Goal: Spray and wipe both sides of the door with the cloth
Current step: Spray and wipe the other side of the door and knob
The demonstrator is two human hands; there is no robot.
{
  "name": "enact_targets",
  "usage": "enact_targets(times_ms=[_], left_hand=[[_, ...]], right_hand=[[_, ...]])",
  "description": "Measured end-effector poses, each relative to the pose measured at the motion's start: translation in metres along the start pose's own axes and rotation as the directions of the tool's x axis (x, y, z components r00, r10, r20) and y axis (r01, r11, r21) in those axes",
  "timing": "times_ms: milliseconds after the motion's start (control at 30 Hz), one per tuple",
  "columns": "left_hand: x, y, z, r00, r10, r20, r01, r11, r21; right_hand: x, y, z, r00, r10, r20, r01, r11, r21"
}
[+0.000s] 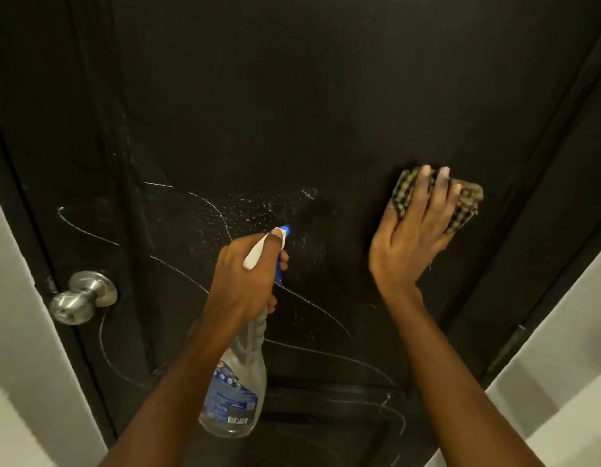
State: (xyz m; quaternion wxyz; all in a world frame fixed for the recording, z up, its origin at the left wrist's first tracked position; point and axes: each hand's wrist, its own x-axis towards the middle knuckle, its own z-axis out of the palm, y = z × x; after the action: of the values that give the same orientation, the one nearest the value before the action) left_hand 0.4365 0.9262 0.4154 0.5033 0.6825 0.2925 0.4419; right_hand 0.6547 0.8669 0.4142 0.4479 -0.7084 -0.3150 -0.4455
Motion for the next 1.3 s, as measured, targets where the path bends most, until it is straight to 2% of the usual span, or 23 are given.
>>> enact_targets(times_ms=[67,167,267,300,333,367,433,533,600,633,667,733,767,833,867,900,1000,1067,1200,1300], left_hand=[[-0.001,0.001,-0.013,1.000,-0.009,-0.019,0.008,1.000,-0.018],[-0.001,0.003,-0.031,0.995,0.069,-0.075,-0.066,0.997,0.045],[0.000,0.006,-0.043,0.990,0.129,-0.064,-0.123,0.988,0.088],[0.000,0.007,-0.046,0.989,0.133,-0.059,-0.128,0.988,0.090],[0.001,0.007,-0.049,0.990,0.131,-0.056,-0.126,0.989,0.078],[0.002,0.006,-0.052,0.991,0.124,-0.053,-0.120,0.991,0.059],[0.004,0.005,-0.058,0.993,0.108,-0.047,-0.107,0.994,0.018],[0.007,0.002,-0.061,0.997,0.069,-0.033,-0.069,0.998,-0.006],[0.008,0.000,-0.063,0.998,0.059,-0.010,-0.059,0.998,-0.005],[0.009,-0.002,-0.064,0.998,0.071,-0.002,-0.071,0.997,-0.009],[0.008,-0.002,-0.065,0.997,0.080,0.001,-0.080,0.997,-0.017],[0.007,-0.002,-0.069,0.997,0.082,-0.007,-0.082,0.996,-0.034],[0.007,-0.003,-0.071,0.997,0.083,-0.011,-0.083,0.996,-0.033],[0.005,-0.006,-0.071,0.996,0.090,-0.023,-0.091,0.996,-0.014],[0.005,-0.008,-0.071,0.995,0.093,-0.029,-0.093,0.996,-0.001],[0.005,-0.010,-0.070,0.996,0.090,-0.027,-0.089,0.996,0.007],[0.006,-0.016,-0.065,1.000,0.030,-0.002,-0.030,1.000,0.002],[0.005,-0.019,-0.062,1.000,0.020,-0.005,-0.020,1.000,0.010],[0.003,-0.020,-0.069,1.000,0.015,-0.027,-0.014,0.999,0.041],[0.001,-0.021,-0.083,0.996,-0.032,-0.085,0.037,0.998,0.055]], right_hand=[[0.006,-0.037,0.008,1.000,-0.010,-0.015,0.009,1.000,-0.010],[-0.025,-0.065,0.025,0.952,-0.291,0.095,0.296,0.954,-0.042],[-0.084,-0.049,0.037,0.770,-0.570,0.287,0.582,0.811,0.051],[-0.101,-0.036,0.038,0.716,-0.615,0.329,0.634,0.771,0.061],[-0.114,-0.022,0.037,0.692,-0.630,0.352,0.657,0.752,0.053],[-0.122,-0.009,0.034,0.700,-0.616,0.362,0.648,0.760,0.041],[-0.121,0.006,0.025,0.775,-0.529,0.345,0.562,0.827,0.006],[-0.079,-0.013,0.019,0.959,-0.220,0.179,0.233,0.971,-0.056],[-0.041,-0.051,0.022,0.999,-0.002,0.039,0.003,1.000,-0.019],[-0.027,-0.070,0.025,0.999,0.047,-0.001,-0.047,0.999,-0.013],[-0.021,-0.087,0.029,0.999,0.036,-0.005,-0.036,0.999,-0.023],[-0.030,-0.102,0.037,0.987,-0.137,0.079,0.140,0.990,-0.034],[-0.044,-0.100,0.040,0.955,-0.255,0.149,0.263,0.964,-0.030],[-0.082,-0.075,0.042,0.834,-0.465,0.297,0.488,0.873,-0.004],[-0.101,-0.055,0.041,0.785,-0.515,0.344,0.548,0.837,0.004],[-0.116,-0.036,0.039,0.769,-0.521,0.371,0.563,0.827,-0.006],[-0.128,0.003,0.027,0.841,-0.416,0.345,0.461,0.886,-0.056],[-0.113,0.003,0.021,0.904,-0.313,0.290,0.348,0.935,-0.076],[-0.055,-0.043,0.020,0.987,-0.059,0.148,0.061,0.998,-0.008],[-0.021,-0.094,0.025,0.997,-0.032,0.072,0.030,0.999,0.024]])
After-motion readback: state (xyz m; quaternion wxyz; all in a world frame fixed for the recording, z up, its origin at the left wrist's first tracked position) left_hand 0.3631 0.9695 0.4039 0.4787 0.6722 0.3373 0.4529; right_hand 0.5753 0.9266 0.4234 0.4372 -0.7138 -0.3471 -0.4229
